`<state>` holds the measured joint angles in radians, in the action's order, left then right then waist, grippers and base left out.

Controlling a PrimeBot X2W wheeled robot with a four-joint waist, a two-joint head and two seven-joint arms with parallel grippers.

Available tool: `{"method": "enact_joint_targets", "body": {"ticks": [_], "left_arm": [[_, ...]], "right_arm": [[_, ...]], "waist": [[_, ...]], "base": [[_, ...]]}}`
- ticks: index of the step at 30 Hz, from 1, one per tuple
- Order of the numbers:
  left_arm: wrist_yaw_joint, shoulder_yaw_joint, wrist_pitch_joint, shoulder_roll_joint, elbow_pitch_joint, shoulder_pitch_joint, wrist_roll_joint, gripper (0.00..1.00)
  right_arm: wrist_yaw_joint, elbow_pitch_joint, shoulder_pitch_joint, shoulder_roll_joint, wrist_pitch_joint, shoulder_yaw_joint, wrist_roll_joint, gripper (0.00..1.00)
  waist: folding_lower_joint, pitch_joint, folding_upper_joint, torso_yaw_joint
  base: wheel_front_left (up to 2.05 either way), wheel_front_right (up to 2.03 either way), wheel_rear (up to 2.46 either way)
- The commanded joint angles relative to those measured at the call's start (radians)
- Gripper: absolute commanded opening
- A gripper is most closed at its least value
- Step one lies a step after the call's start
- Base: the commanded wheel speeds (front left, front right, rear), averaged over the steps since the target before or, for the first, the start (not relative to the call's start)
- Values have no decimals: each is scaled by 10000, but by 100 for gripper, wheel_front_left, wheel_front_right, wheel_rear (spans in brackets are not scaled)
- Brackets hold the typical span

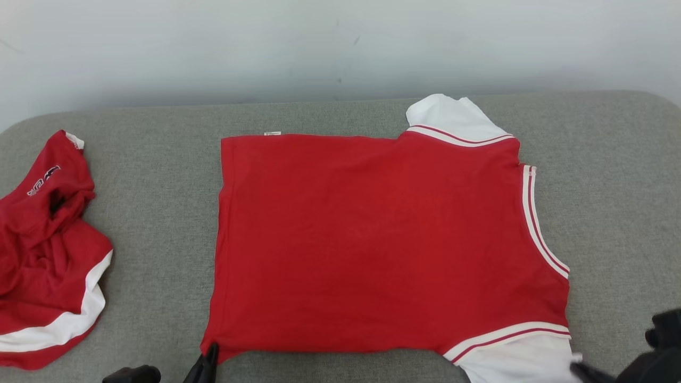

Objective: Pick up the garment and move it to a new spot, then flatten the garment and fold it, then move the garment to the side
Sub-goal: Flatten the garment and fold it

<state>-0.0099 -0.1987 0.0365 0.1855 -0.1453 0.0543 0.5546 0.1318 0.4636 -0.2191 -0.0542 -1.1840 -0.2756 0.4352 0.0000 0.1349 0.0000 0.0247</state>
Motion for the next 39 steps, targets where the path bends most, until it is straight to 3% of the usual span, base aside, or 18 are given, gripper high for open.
{"method": "enact_joint_targets", "body": {"ticks": [1, 9, 25, 39], "left_arm": [[-58, -16, 52, 68, 83, 2, 2, 0], [-157, -261, -235, -48, -130, -1173, -64, 0], [-160, -273, 313, -394, -2582, -4300, -307, 0], [-244, -341, 924, -560, -3939, -5206, -271, 0]], "right_arm": [[-19, 4, 381, -130, 446, 109, 52, 0], [-19, -1007, 2006, -790, 2125, 670, 339, 0], [-19, -5072, 5924, -1984, 5768, 2472, 214, 0], [-19, -6886, 7350, -2586, 7661, 3412, 344, 0]], "waist": [[0, 20, 0, -12], [0, 92, 0, 13], [0, 721, 0, -44], [0, 1097, 0, 10]], "base": [[0, 0, 0], [0, 0, 0], [0, 0, 0], [0, 0, 0]]}}
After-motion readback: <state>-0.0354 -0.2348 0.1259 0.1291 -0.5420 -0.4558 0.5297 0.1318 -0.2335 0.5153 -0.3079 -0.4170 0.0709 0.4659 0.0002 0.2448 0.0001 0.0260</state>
